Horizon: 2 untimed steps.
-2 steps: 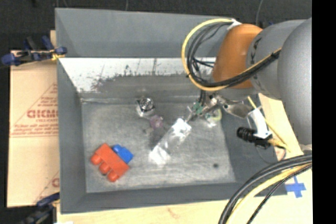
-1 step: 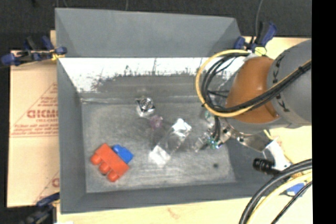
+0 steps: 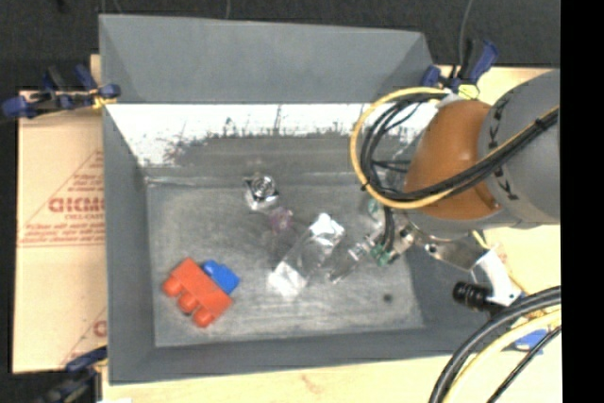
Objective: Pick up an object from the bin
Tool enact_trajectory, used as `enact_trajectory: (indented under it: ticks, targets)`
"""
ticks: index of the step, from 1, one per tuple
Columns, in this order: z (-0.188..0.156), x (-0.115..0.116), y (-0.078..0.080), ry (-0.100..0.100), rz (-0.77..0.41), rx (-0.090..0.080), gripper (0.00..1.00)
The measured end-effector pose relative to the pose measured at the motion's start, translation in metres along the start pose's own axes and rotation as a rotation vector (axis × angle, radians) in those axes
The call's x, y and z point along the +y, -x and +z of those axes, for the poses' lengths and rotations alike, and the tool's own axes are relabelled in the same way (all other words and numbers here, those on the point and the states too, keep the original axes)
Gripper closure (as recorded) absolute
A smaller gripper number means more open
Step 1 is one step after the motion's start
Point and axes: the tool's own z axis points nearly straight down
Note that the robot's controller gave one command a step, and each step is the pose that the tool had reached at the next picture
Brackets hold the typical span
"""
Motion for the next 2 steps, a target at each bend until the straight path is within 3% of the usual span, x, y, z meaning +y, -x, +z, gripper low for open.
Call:
enact_trajectory:
  ticks: [1,2]
  targets:
    - [0.021,0.04,-0.045,0.0,0.12,0.003,0.0]
    - [0.05,0.102,-0.038,0.006,0.254,-0.003,0.0]
